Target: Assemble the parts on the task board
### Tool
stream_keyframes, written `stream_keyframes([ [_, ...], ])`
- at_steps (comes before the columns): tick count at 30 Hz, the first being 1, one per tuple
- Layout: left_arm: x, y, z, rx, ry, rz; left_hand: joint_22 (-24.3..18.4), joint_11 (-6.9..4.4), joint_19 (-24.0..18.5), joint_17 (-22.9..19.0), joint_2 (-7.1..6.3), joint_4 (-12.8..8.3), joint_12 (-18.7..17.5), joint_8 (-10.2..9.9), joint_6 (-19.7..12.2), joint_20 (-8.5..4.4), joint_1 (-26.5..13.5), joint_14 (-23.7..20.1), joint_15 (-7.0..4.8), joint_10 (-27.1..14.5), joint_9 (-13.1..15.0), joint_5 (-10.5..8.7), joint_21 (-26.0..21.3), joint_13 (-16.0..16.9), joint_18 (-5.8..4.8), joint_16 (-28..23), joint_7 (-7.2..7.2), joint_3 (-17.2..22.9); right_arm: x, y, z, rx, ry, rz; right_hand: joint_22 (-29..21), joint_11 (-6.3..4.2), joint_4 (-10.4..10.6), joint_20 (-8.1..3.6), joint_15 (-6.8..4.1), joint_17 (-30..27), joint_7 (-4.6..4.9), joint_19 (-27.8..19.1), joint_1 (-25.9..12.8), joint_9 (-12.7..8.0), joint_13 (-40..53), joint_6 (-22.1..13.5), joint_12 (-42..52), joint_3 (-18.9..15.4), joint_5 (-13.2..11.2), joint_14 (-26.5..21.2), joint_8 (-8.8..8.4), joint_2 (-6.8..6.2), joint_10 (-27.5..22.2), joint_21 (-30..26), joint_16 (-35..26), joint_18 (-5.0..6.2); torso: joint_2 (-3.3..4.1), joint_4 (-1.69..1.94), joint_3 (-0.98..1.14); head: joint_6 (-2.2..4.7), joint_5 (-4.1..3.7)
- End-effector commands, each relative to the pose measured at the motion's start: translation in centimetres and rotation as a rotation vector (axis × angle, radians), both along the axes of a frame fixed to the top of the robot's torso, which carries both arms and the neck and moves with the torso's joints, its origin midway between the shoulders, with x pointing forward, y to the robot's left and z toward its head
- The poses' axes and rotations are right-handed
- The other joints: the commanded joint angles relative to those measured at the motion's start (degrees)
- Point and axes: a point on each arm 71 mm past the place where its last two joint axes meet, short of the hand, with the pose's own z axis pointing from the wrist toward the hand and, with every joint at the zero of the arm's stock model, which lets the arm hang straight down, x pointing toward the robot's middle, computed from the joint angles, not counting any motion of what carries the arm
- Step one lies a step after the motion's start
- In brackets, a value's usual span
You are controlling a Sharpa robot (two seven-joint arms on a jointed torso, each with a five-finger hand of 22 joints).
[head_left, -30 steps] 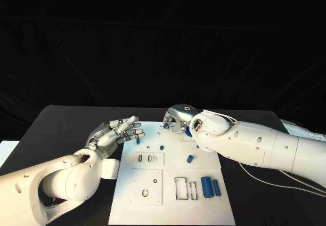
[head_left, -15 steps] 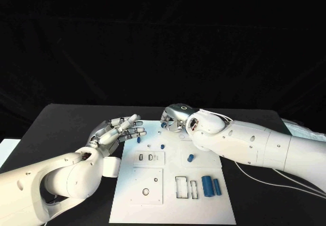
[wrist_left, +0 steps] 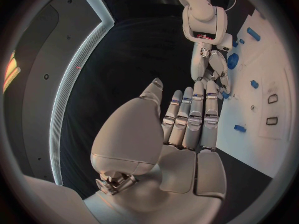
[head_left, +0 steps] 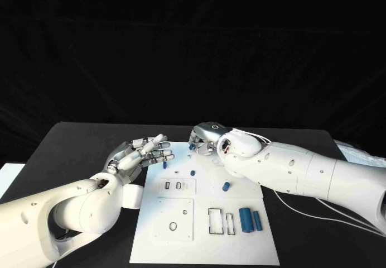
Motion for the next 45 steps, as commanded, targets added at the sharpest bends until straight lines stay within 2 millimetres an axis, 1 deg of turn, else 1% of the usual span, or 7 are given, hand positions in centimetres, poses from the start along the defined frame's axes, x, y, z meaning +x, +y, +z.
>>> stream_keyframes([
  [1,-0.1,-0.3,0.2,-0.016,-0.007,-0.023,-0.08,0.23,0.26,0.07,0.54,-0.35,-0.16,-0.32,0.15,-0.03,0.15,0.36,-0.06,0.26,-0.07,-0.21,0.15,-0.06,0.73,-0.32,0.34,-0.04,0.0,0.1,-0.5,-0.034,0.023,-0.002,-0.08,-0.01,0.17,0.45,-0.02,-0.08,0.26,-0.15,-0.64,0.01,0.01,-0.28,0.16,0.31,0.06,2.22,0.03,-0.44,-0.83,0.27,0.29,-0.45,0.00,-0.03,-0.03,-0.07,0.07],
  [17,0.0,-0.2,0.3,-0.014,-0.008,-0.020,-0.13,0.23,0.31,0.12,0.61,-0.51,-0.27,-0.41,0.15,-0.03,0.25,0.39,-0.06,0.27,-0.07,-0.23,0.11,-0.06,0.72,-0.39,0.33,-0.07,-0.4,-0.7,-0.1,0.009,0.006,0.004,-5.46,2.50,0.44,2.58,1.95,-3.74,1.82,-3.24,-0.64,-1.19,0.03,-11.25,0.45,-3.01,0.33,0.99,0.05,-4.07,-15.17,-2.66,-1.60,0.55,0.00,-0.14,0.11,-0.02,0.11],
  [26,0.0,0.4,0.3,-0.009,-0.008,-0.009,-0.14,0.23,0.31,0.13,0.62,-0.54,-0.30,-0.43,0.15,-0.04,0.26,0.40,-0.06,0.27,-0.07,-0.23,0.10,-0.06,0.72,-0.40,0.33,-0.08,-2.4,-5.9,1.8,0.121,0.004,-0.056,-4.46,1.52,1.99,2.10,1.27,-2.57,2.38,-2.45,-1.53,-0.81,0.73,-8.16,4.15,-3.54,4.09,1.37,0.68,-3.26,-5.56,-1.87,-0.53,0.39,0.13,-0.73,0.14,0.40,-0.11],
  [31,0.0,0.4,0.3,-0.011,-0.007,-0.012,-0.14,0.23,0.31,0.13,0.62,-0.54,-0.30,-0.43,0.15,-0.04,0.26,0.40,-0.06,0.27,-0.07,-0.23,0.10,-0.06,0.72,-0.40,0.33,-0.08,-3.2,-9.8,2.1,0.226,0.112,-0.170,3.64,-0.97,3.56,0.63,-0.59,6.96,0.87,2.17,-3.81,-1.15,4.57,-9.20,10.71,-6.43,5.07,3.29,0.02,-5.68,6.31,3.12,5.64,-1.03,0.12,-0.91,0.24,0.59,-0.09],
  [35,0.0,0.4,0.3,-0.011,-0.007,-0.013,-0.14,0.23,0.31,0.13,0.62,-0.54,-0.30,-0.43,0.15,-0.04,0.26,0.40,-0.06,0.27,-0.07,-0.23,0.10,-0.06,0.72,-0.40,0.33,-0.08,-3.3,-11.8,1.8,0.259,0.187,-0.235,13.26,-2.37,4.37,-0.97,-1.89,11.33,-0.40,7.45,-4.49,-0.97,32.33,-9.86,38.32,-10.59,5.58,3.92,0.48,-6.68,13.56,8.75,8.54,-2.88,0.19,-0.91,0.29,0.61,-0.28],
  [37,0.0,0.4,0.3,-0.011,-0.006,-0.013,-0.15,0.23,0.33,0.15,0.64,-0.58,-0.32,-0.44,0.15,-0.04,0.30,0.41,-0.06,0.27,-0.07,-0.23,0.10,-0.06,0.72,-0.42,0.30,-0.09,-3.3,-12.6,1.5,0.256,0.217,-0.261,16.94,-1.96,6.00,-1.04,-1.69,14.83,-0.06,9.07,-3.88,-0.86,57.44,-10.30,60.92,-14.67,6.18,4.03,0.80,-4.62,8.75,11.02,10.84,-3.60,0.17,-0.87,0.27,0.63,-0.42],
  [45,0.1,0.3,0.3,-0.012,-0.005,-0.017,-0.15,0.23,0.33,0.15,0.64,-0.58,-0.32,-0.44,0.15,-0.04,0.30,0.41,-0.06,0.27,-0.07,-0.23,0.10,-0.06,0.72,-0.42,0.30,-0.09,-2.8,-14.2,0.8,0.218,0.275,-0.321,20.72,-1.22,6.99,-0.03,-0.82,18.94,0.53,10.18,-3.27,-0.91,71.03,-10.84,72.49,-17.01,6.44,4.68,0.96,-3.76,11.60,13.00,12.96,-4.15,0.17,-0.73,0.20,0.67,-0.83],
])
